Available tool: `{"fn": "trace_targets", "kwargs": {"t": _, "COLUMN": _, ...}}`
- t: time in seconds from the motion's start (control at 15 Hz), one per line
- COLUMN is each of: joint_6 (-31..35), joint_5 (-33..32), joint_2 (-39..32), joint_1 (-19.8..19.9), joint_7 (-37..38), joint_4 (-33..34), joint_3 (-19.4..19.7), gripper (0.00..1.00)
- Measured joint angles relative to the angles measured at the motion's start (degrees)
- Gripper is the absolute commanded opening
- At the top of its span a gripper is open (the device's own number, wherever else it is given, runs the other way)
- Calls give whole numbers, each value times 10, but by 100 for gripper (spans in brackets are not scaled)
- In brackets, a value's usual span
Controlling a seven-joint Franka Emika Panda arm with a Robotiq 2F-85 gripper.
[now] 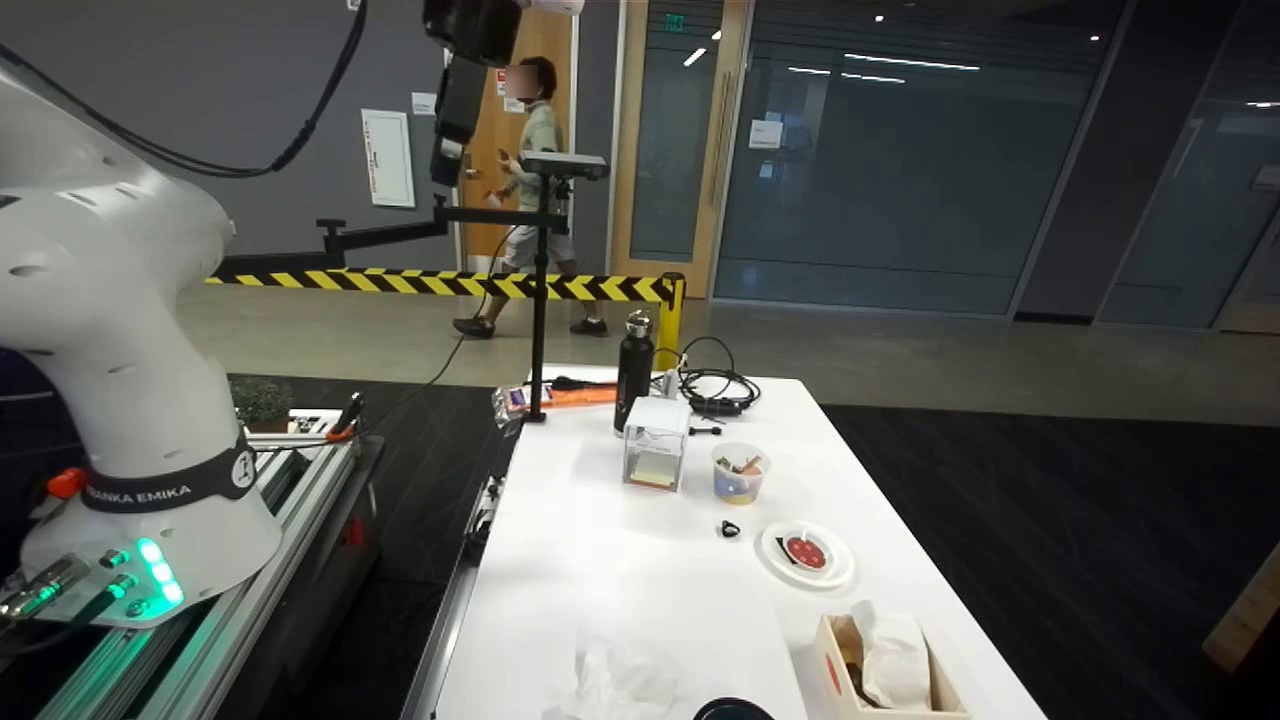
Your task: Pick up one of the post-its
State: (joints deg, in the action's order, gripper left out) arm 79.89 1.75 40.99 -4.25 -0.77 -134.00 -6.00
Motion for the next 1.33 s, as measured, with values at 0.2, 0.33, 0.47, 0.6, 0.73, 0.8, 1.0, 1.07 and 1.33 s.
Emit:
{"fn": "trace_targets", "kwargs": {"t": 0.2, "joint_6": 77, "joint_5": 83, "joint_2": -32, "joint_1": -2, "joint_7": 95, "joint_4": 7, "joint_3": -35, "gripper": 100}}
{"fn": "trace_targets", "kwargs": {"t": 0.33, "joint_6": 141, "joint_5": 125, "joint_2": -58, "joint_1": -4, "joint_7": 154, "joint_4": 11, "joint_3": -61, "gripper": 100}}
{"fn": "trace_targets", "kwargs": {"t": 0.47, "joint_6": 205, "joint_5": 147, "joint_2": -82, "joint_1": -3, "joint_7": 202, "joint_4": 12, "joint_3": -78, "gripper": 100}}
{"fn": "trace_targets", "kwargs": {"t": 0.6, "joint_6": 265, "joint_5": 152, "joint_2": -105, "joint_1": -2, "joint_7": 241, "joint_4": 11, "joint_3": -80, "gripper": 100}}
{"fn": "trace_targets", "kwargs": {"t": 0.73, "joint_6": 318, "joint_5": 153, "joint_2": -126, "joint_1": 5, "joint_7": 267, "joint_4": 10, "joint_3": -74, "gripper": 100}}
{"fn": "trace_targets", "kwargs": {"t": 0.8, "joint_6": 340, "joint_5": 153, "joint_2": -137, "joint_1": 9, "joint_7": 274, "joint_4": 9, "joint_3": -68, "gripper": 100}}
{"fn": "trace_targets", "kwargs": {"t": 1.0, "joint_6": 379, "joint_5": 153, "joint_2": -173, "joint_1": 19, "joint_7": 281, "joint_4": 8, "joint_3": -46, "gripper": 100}}
{"fn": "trace_targets", "kwargs": {"t": 1.07, "joint_6": 381, "joint_5": 153, "joint_2": -181, "joint_1": 19, "joint_7": 281, "joint_4": 8, "joint_3": -40, "gripper": 100}}
{"fn": "trace_targets", "kwargs": {"t": 1.33, "joint_6": 382, "joint_5": 155, "joint_2": -189, "joint_1": 18, "joint_7": 281, "joint_4": 12, "joint_3": -36, "gripper": 100}}
